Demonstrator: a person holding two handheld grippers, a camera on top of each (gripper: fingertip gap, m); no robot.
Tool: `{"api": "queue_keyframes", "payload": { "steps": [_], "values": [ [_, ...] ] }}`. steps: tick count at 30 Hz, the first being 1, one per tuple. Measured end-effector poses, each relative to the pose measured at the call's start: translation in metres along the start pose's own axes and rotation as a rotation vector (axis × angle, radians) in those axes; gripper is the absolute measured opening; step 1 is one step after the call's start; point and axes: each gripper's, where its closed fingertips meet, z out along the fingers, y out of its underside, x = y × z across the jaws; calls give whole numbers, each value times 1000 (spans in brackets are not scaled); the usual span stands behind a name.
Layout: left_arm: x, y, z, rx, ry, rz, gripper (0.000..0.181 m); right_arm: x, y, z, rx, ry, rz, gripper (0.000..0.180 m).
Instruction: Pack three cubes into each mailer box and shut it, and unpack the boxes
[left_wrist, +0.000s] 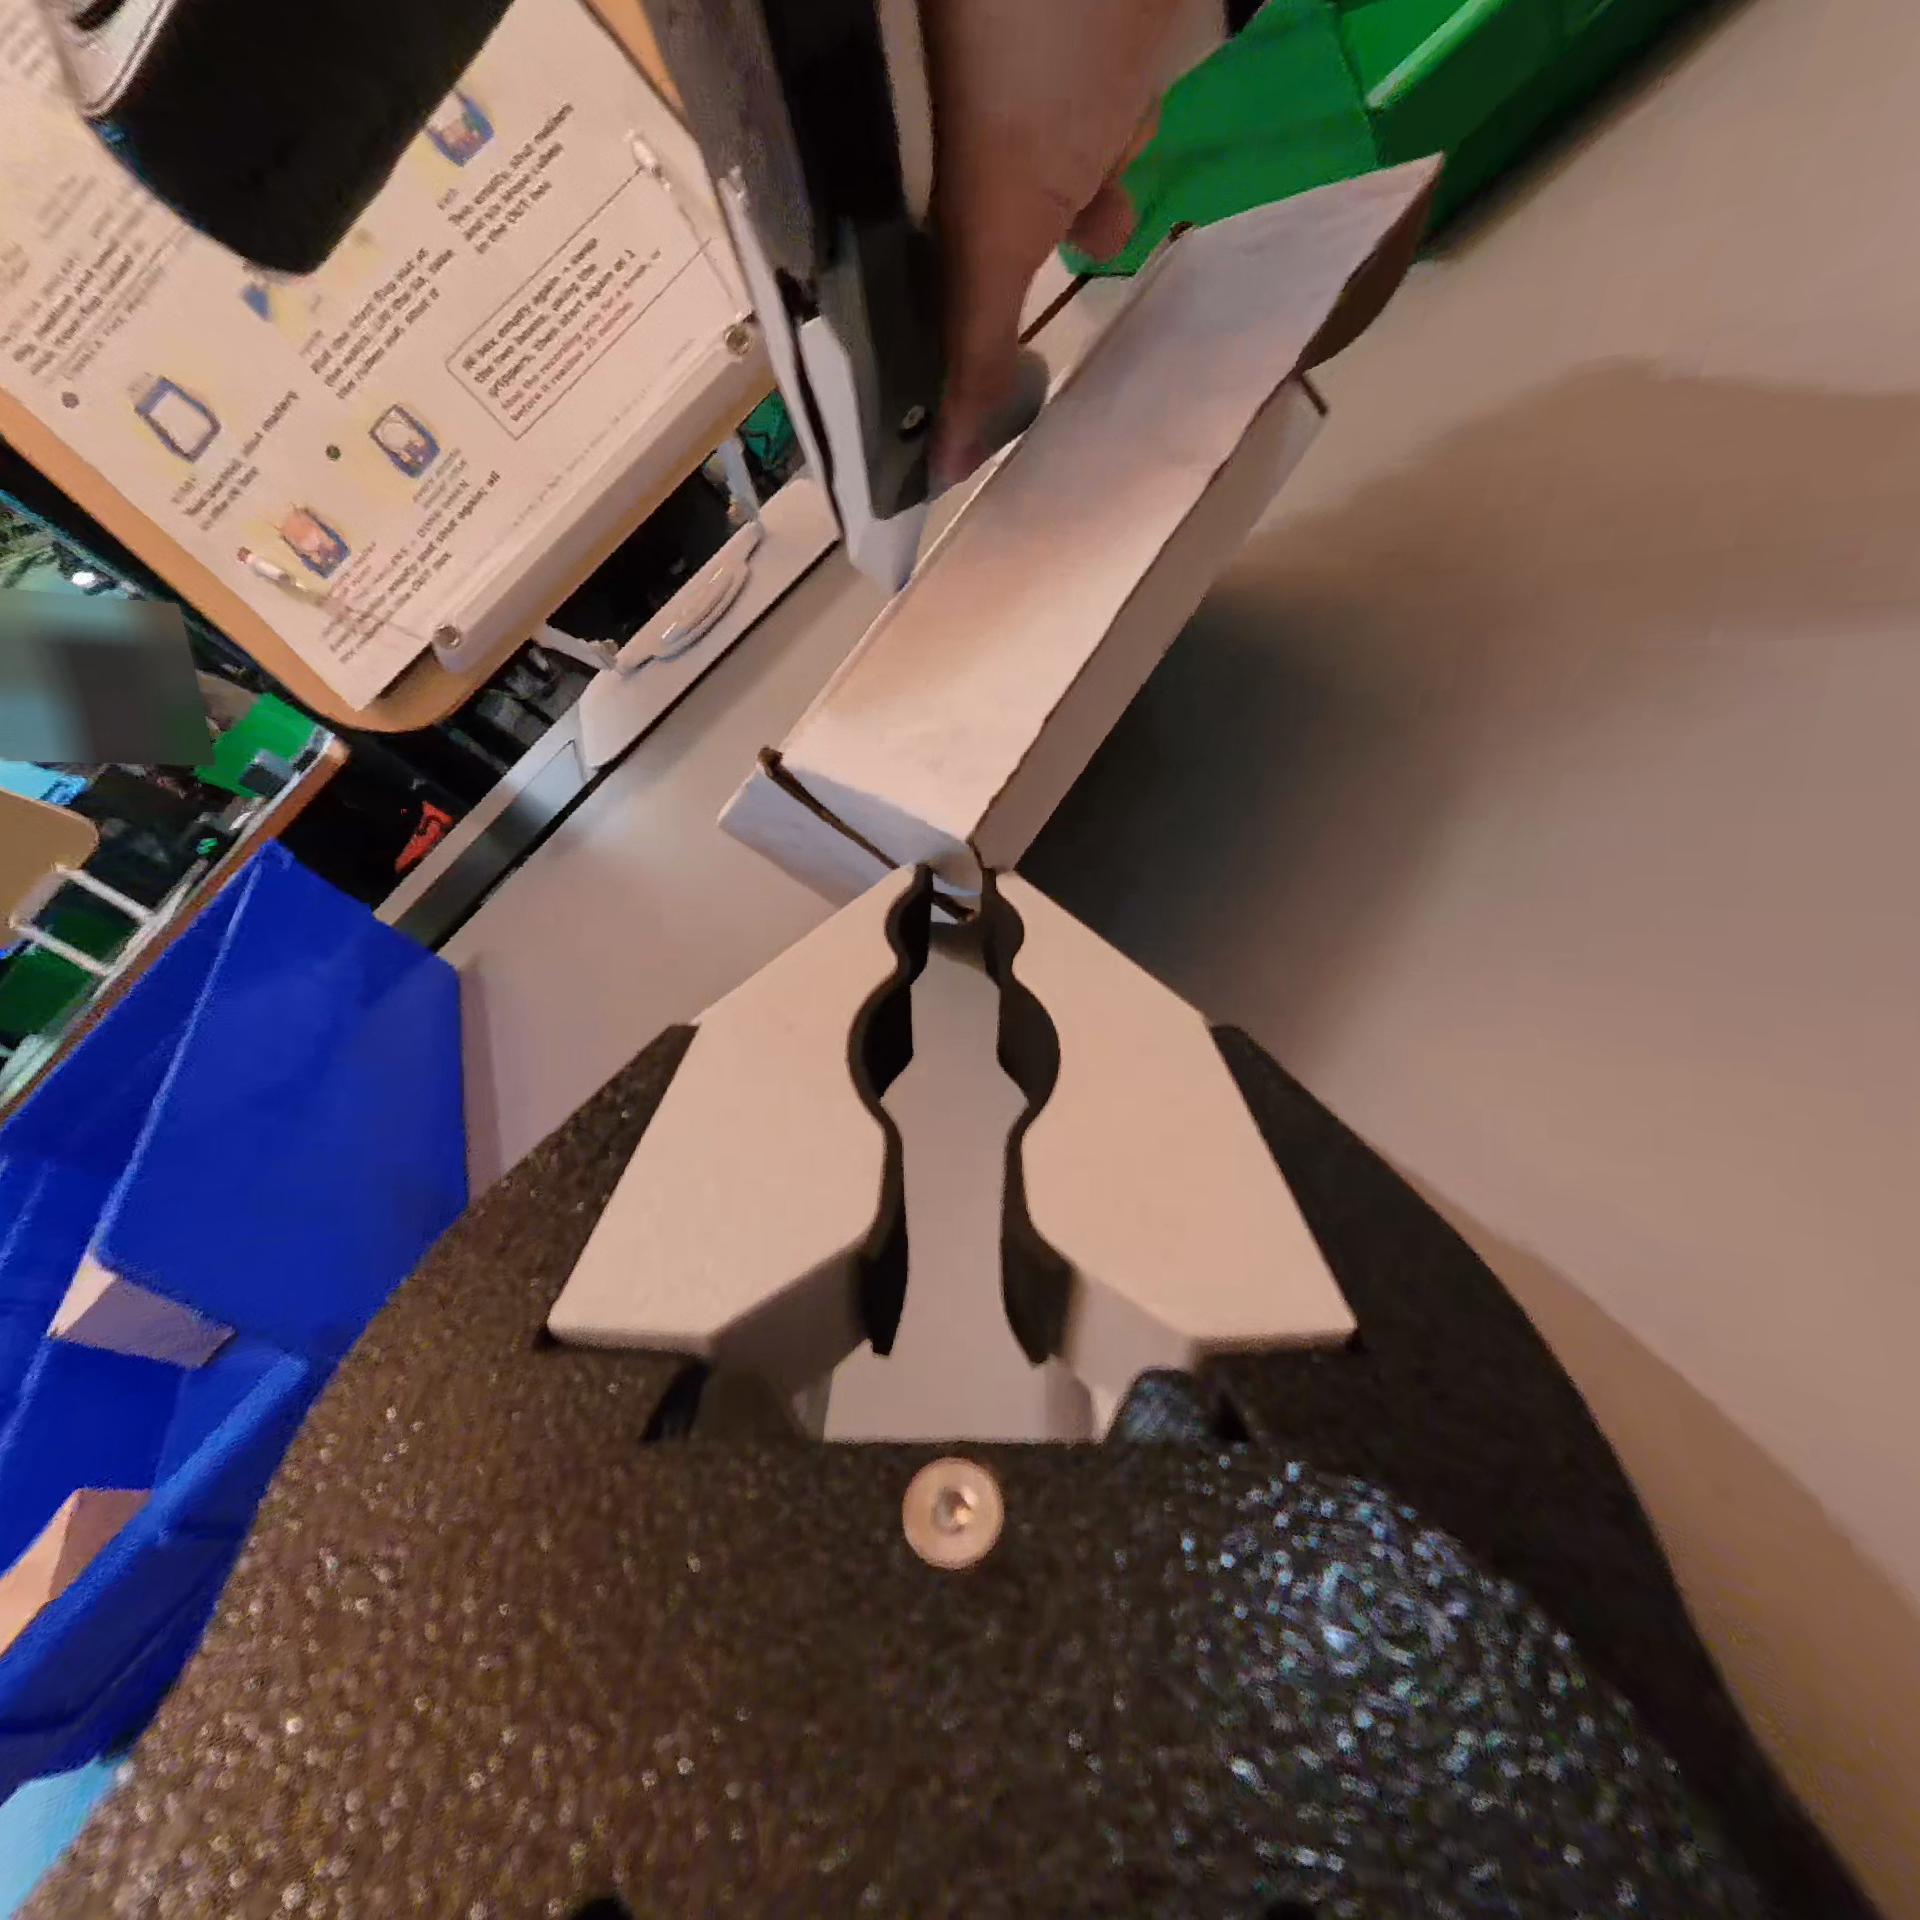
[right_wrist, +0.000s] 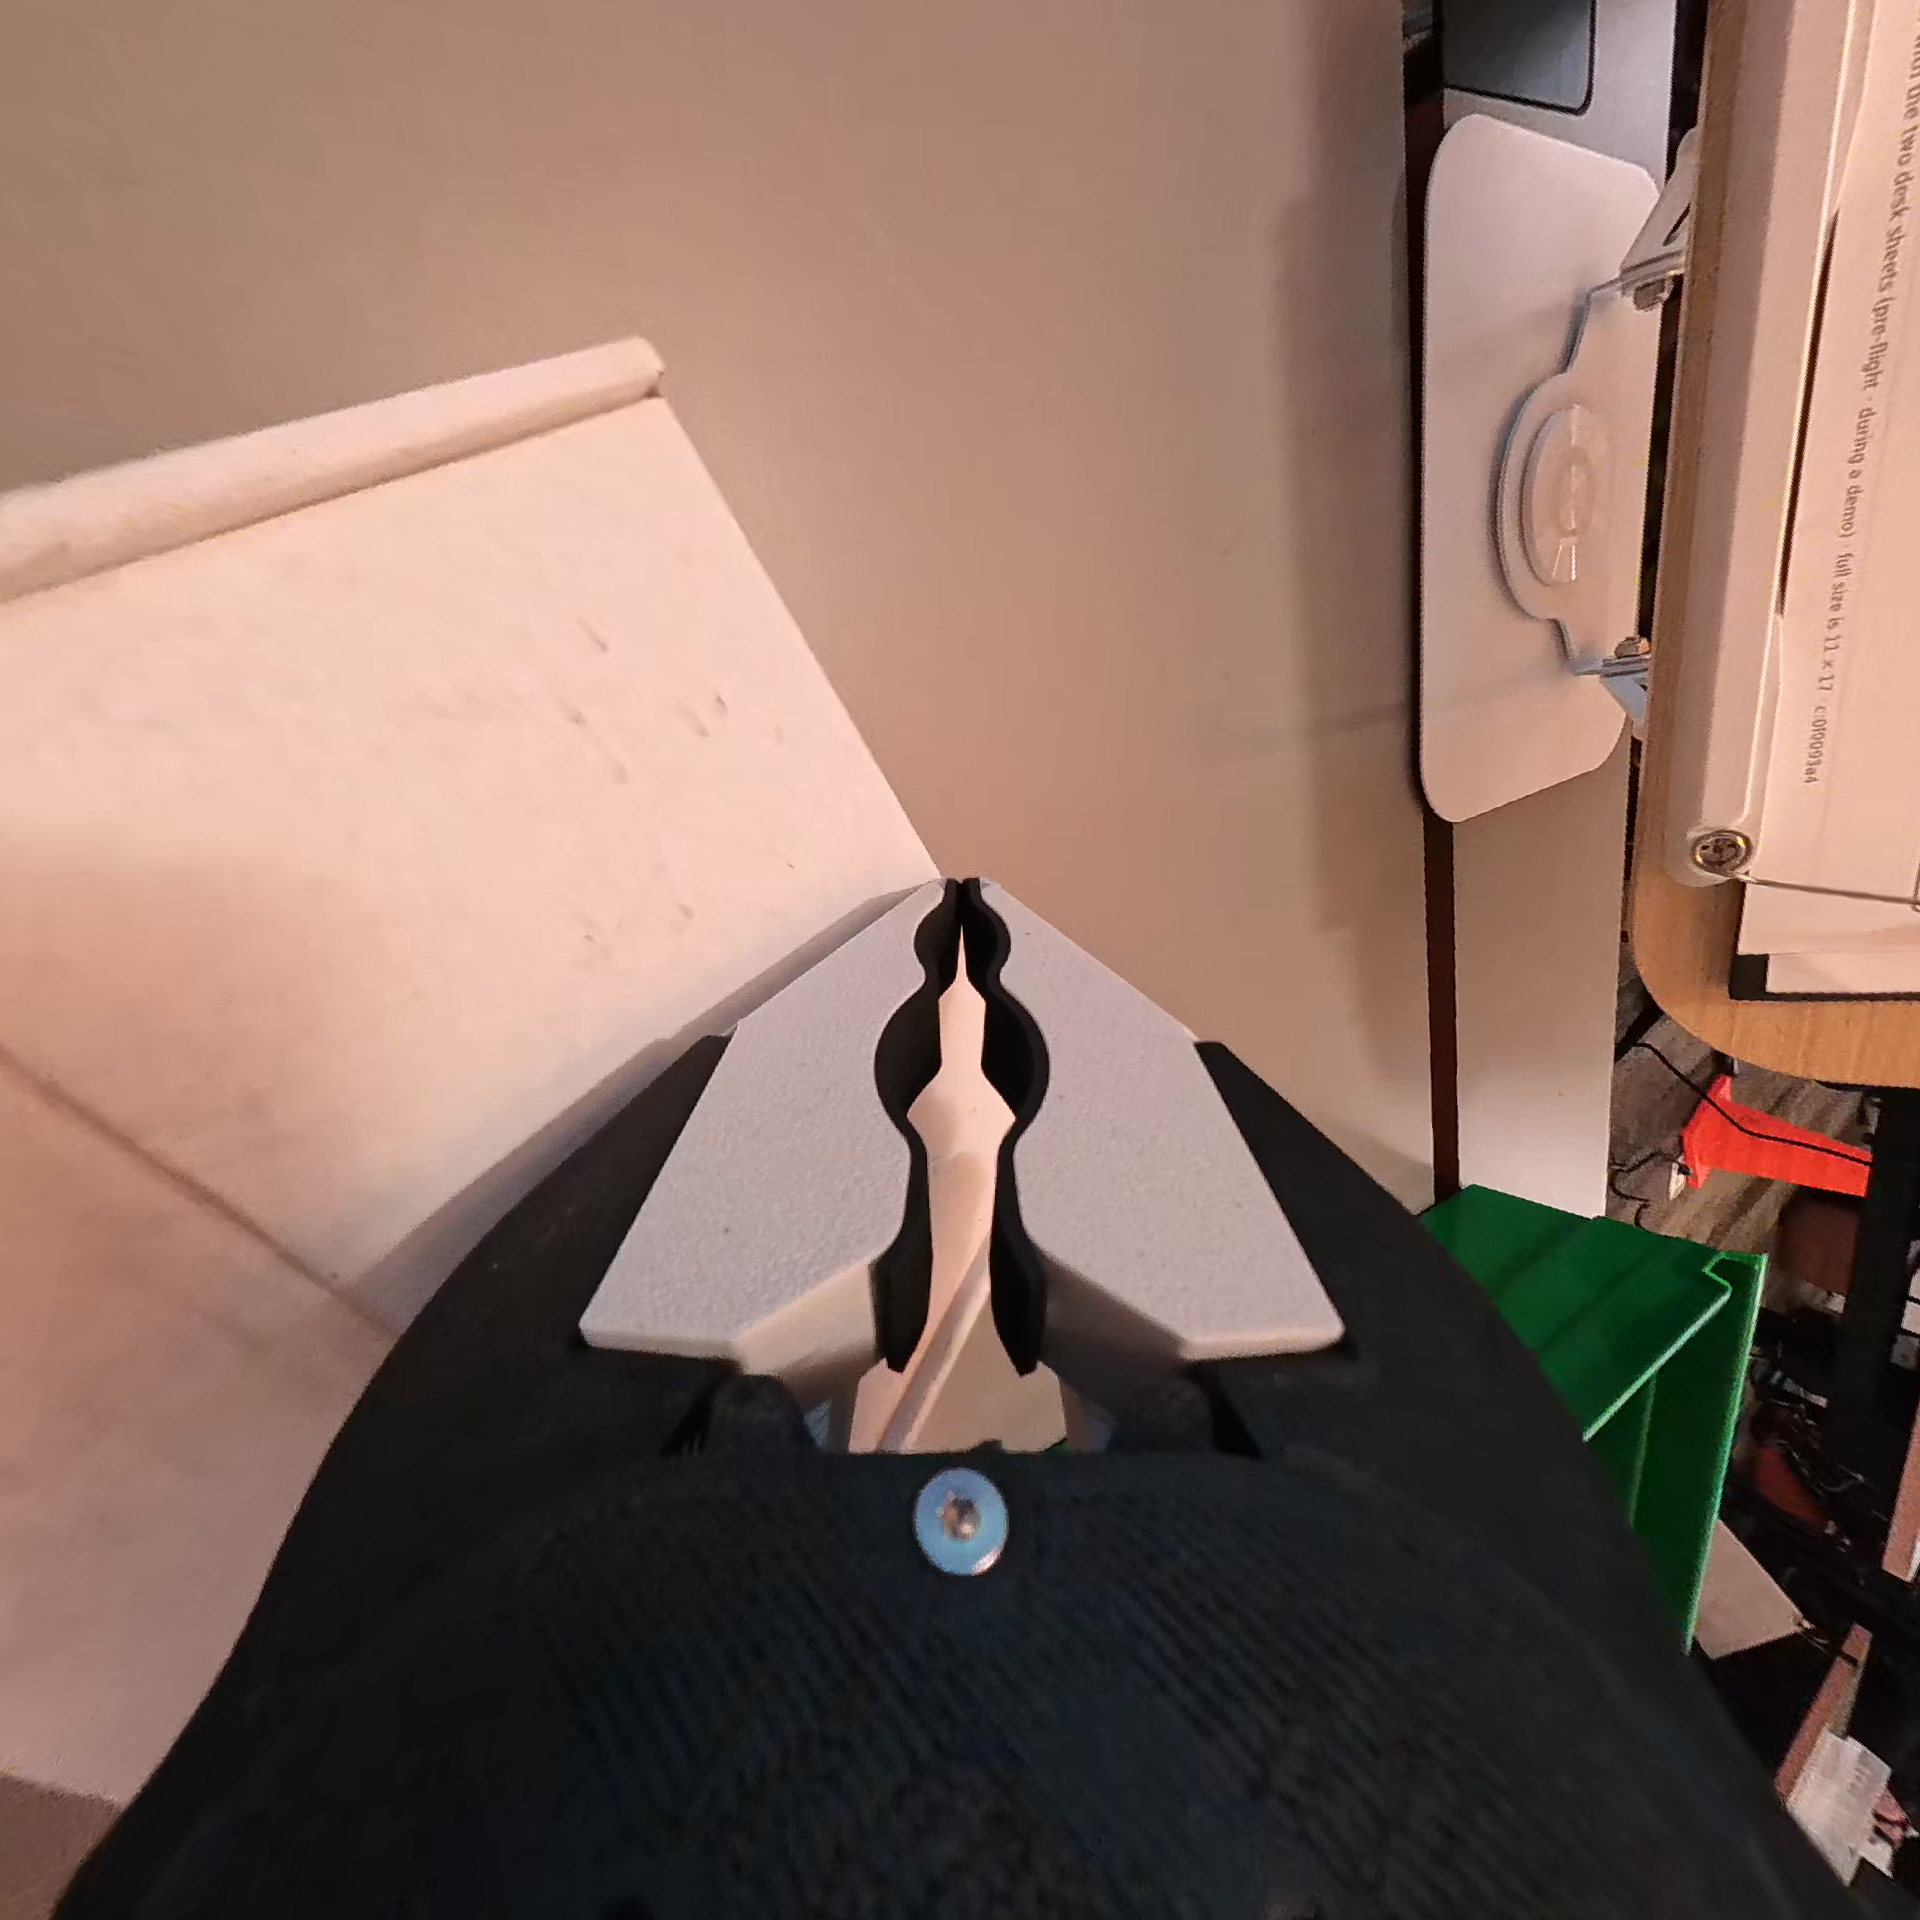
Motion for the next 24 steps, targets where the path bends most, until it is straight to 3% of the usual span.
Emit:
{"api": "queue_keyframes", "payload": {
  "steps": [3,7,11,13,15,18,22,24],
  "values": [
    [-4,7,1,-17,-11,50,7,0,0,0,-9,8,-11,0],
    [5,3,-11,54,151,-3,32,0,0,-1,13,-4,15,0],
    [2,-25,-32,193,398,-333,51,-1,0,-1,32,-13,36,0],
    [-17,-38,-32,247,415,-537,54,-1,0,-1,32,-12,35,0],
    [-39,-37,-21,242,354,-637,67,-1,0,-1,31,-12,33,0],
    [-44,-23,1,163,348,-642,70,-1,0,-1,30,-15,34,0],
    [-29,-16,17,126,495,-578,93,-1,0,-1,27,-19,34,0],
    [-29,-21,20,178,511,-474,89,-1,0,-1,27,-19,33,0]
  ]
}}
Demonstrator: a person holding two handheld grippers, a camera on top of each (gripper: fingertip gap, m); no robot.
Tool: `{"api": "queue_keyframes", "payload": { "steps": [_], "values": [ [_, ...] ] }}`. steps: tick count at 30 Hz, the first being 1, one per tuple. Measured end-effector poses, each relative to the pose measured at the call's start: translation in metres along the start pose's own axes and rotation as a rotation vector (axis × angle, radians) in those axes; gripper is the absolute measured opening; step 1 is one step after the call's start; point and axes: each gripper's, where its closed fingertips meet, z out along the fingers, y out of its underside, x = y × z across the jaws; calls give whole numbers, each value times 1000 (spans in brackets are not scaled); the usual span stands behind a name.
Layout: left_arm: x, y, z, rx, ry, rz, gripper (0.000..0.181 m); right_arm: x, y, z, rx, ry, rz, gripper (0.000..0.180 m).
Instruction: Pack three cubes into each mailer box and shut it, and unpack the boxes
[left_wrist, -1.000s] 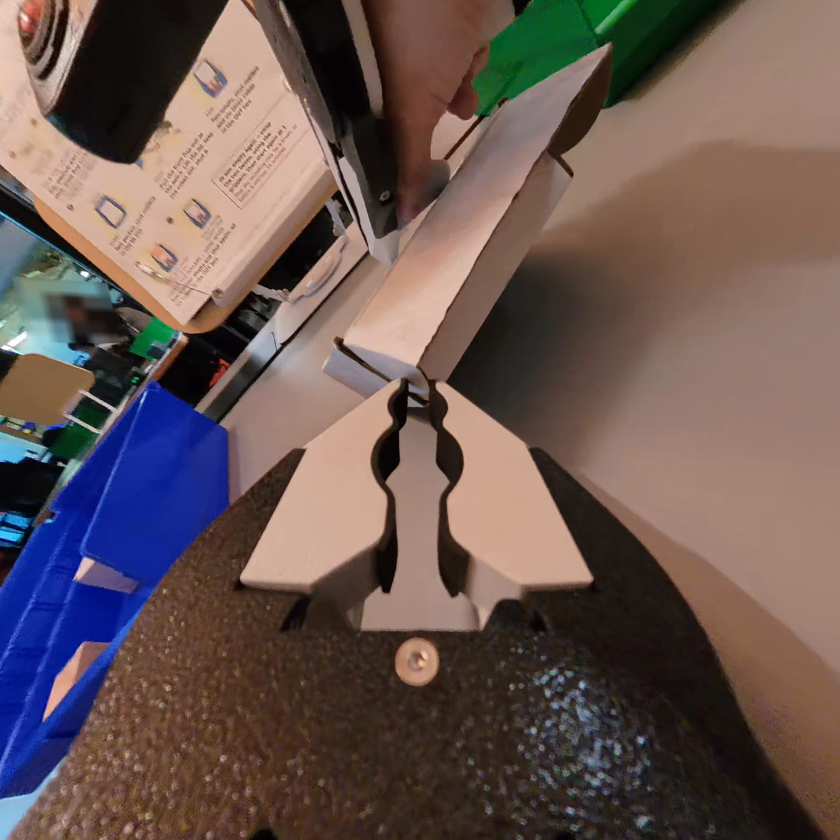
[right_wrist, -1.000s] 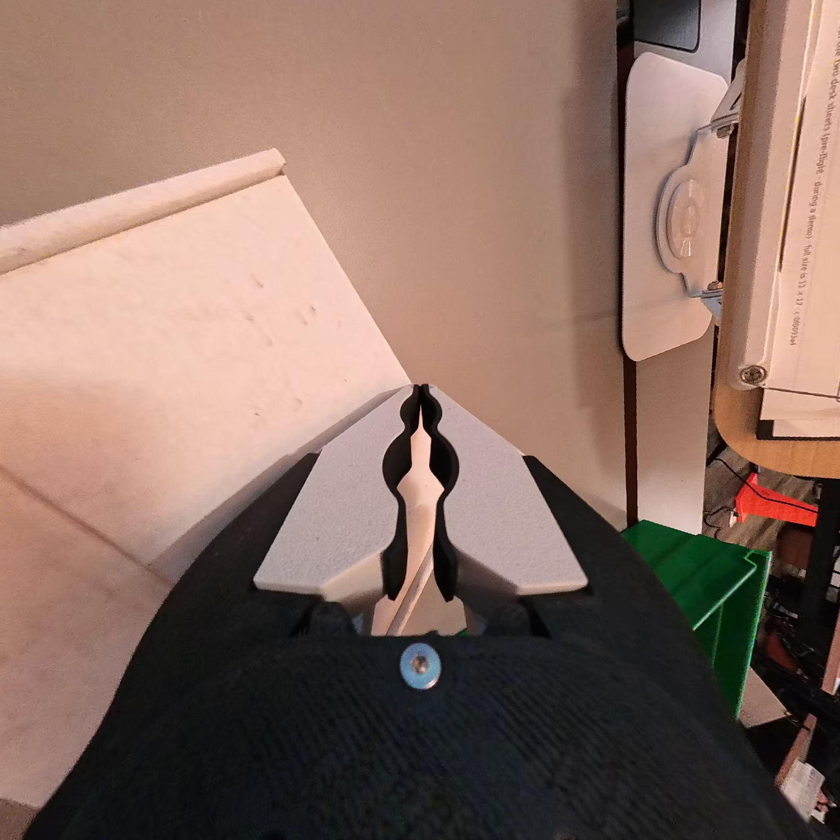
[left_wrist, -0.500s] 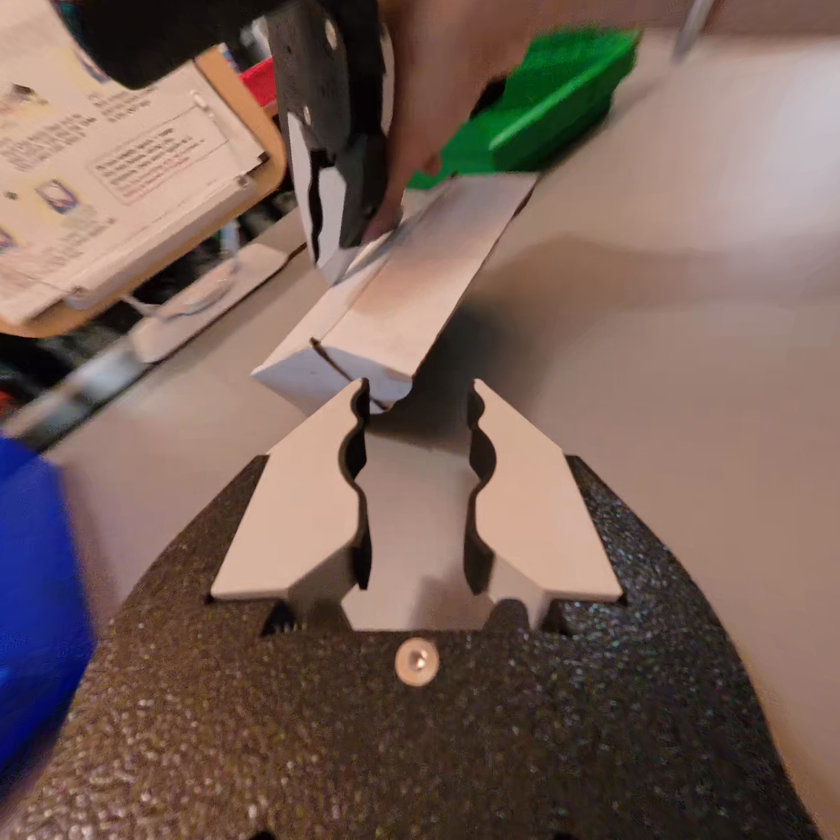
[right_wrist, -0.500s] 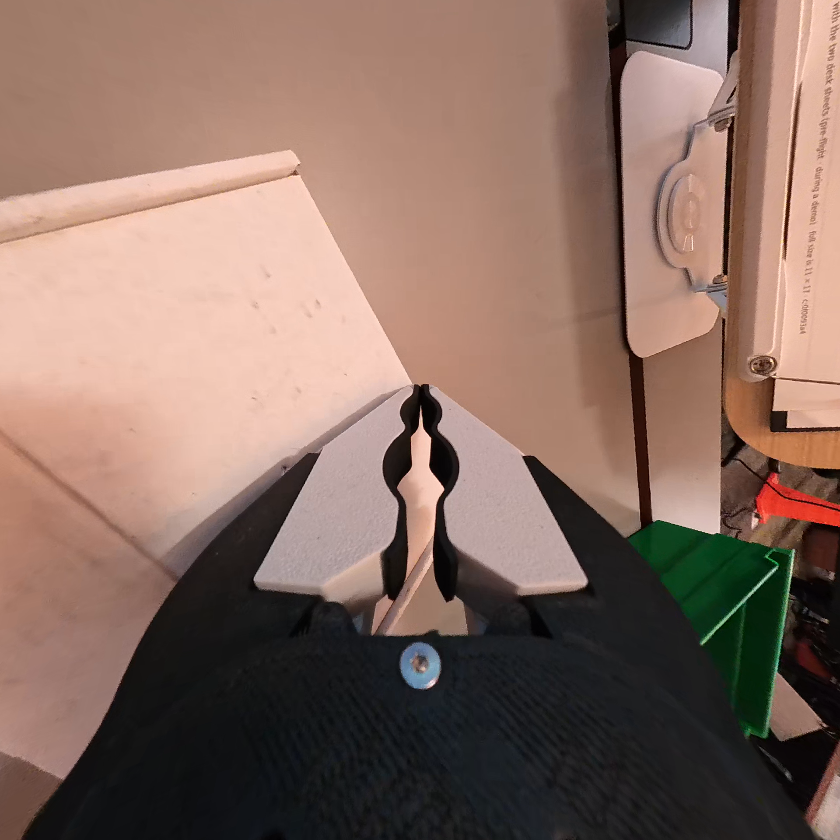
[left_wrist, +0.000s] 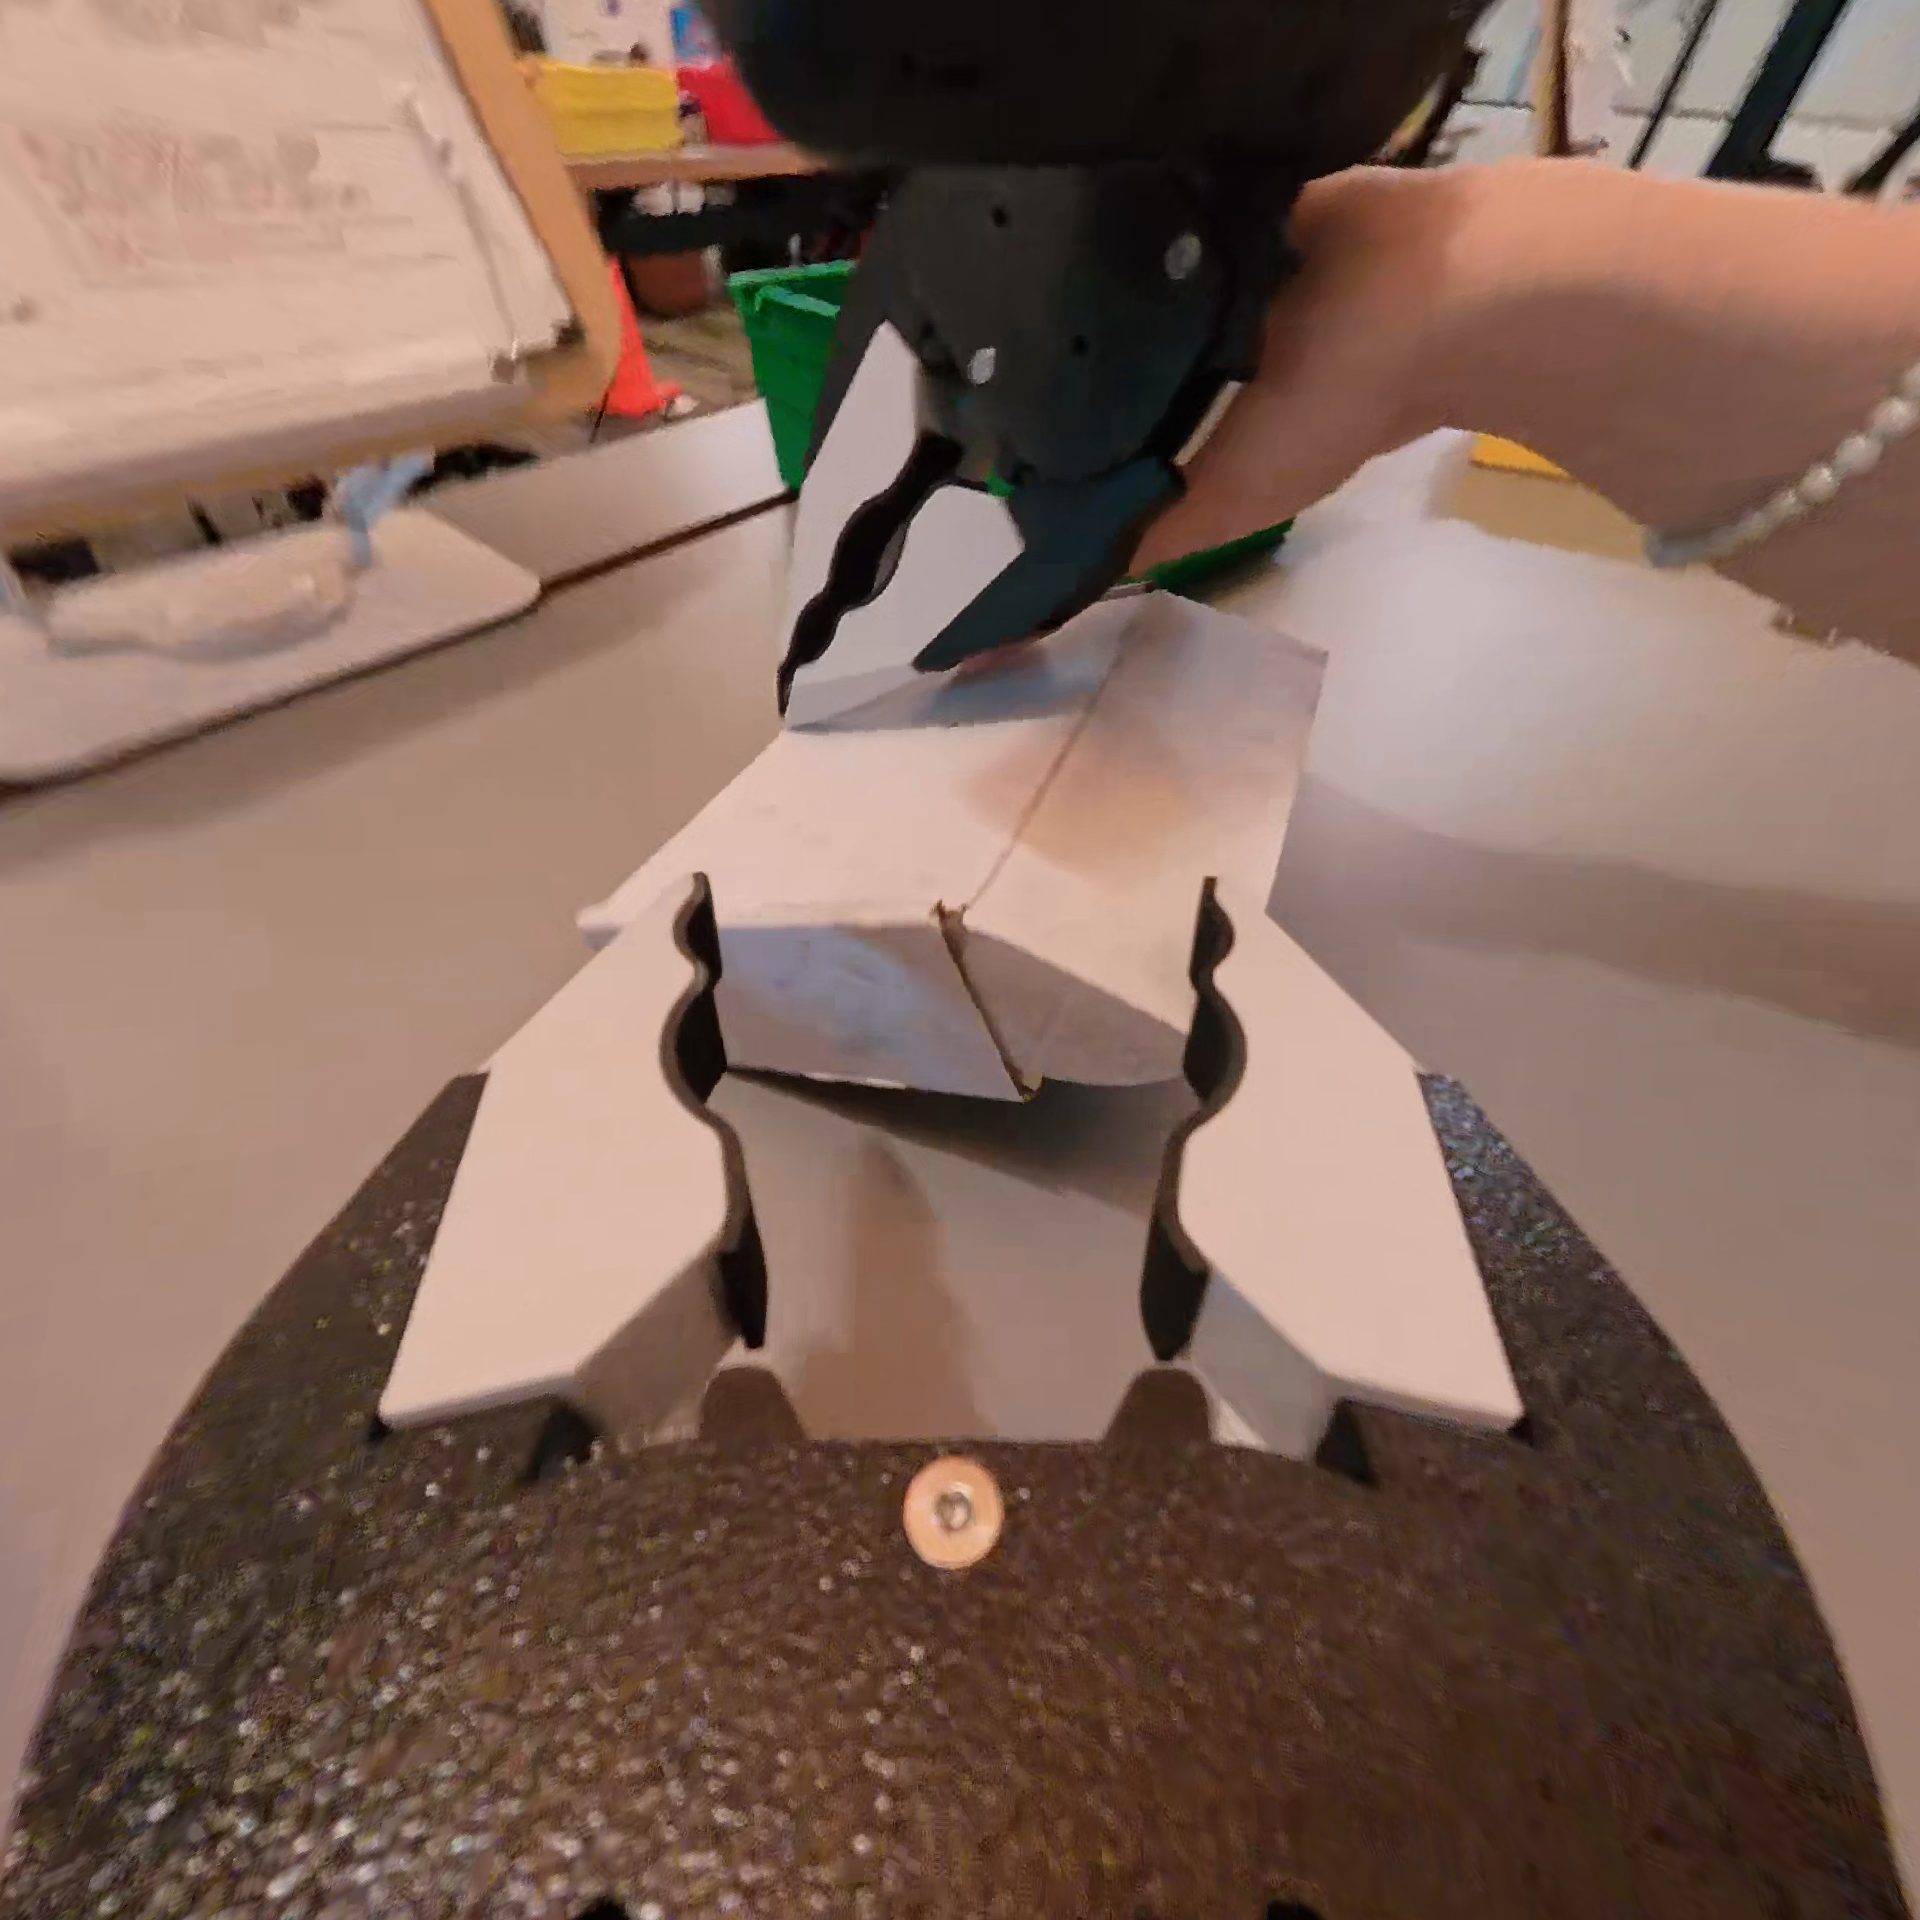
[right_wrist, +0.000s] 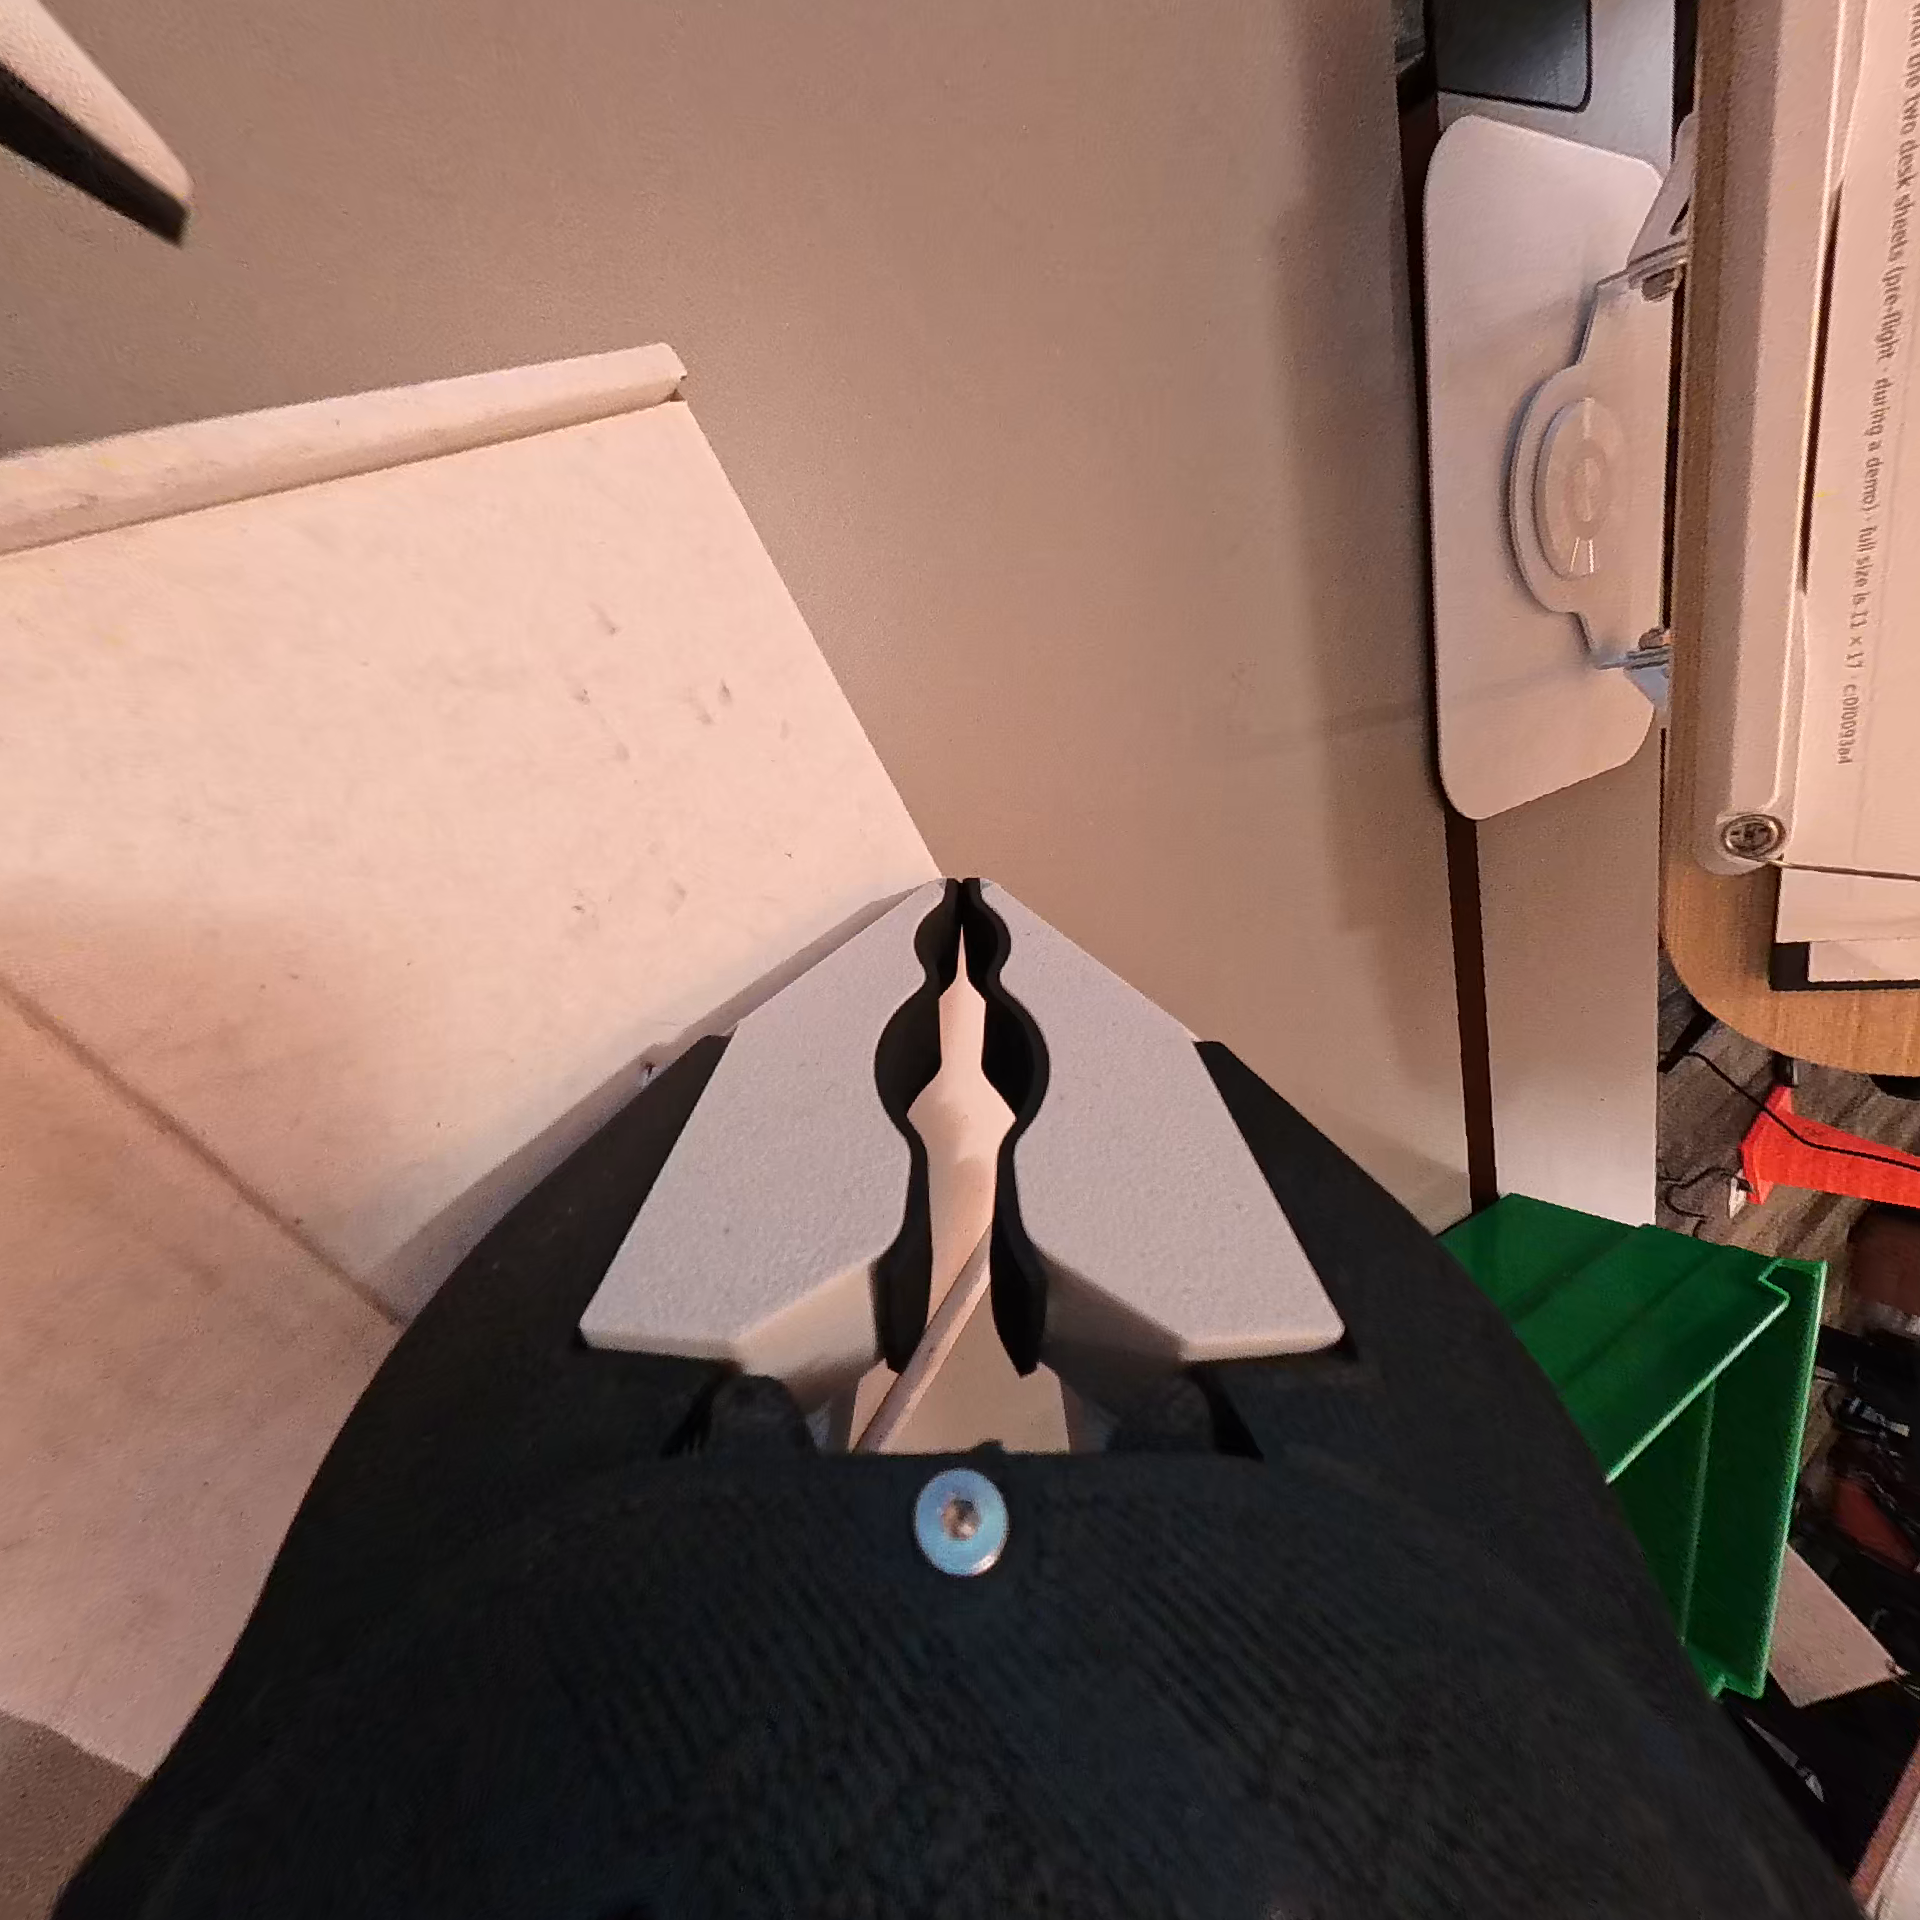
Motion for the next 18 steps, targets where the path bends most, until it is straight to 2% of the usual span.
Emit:
{"api": "queue_keyframes", "payload": {
  "steps": [2,4,8,11,13,15,18],
  "values": [
    [-1,-7,2,20,1,127,84,0,0,0,1,0,-2,0],
    [6,-3,6,-24,78,175,73,0,0,0,-1,-2,-4,0],
    [14,6,12,-112,231,71,62,0,0,0,7,-12,4,0],
    [11,6,13,-132,266,46,56,-1,0,-1,24,-22,16,0],
    [11,6,11,-147,293,38,58,-1,0,-1,34,-29,28,0],
    [10,2,8,-145,299,0,75,-1,0,-1,36,-30,28,0],
    [4,-9,-8,-81,274,5,77,-1,0,-1,26,-16,8,0]
  ]
}}
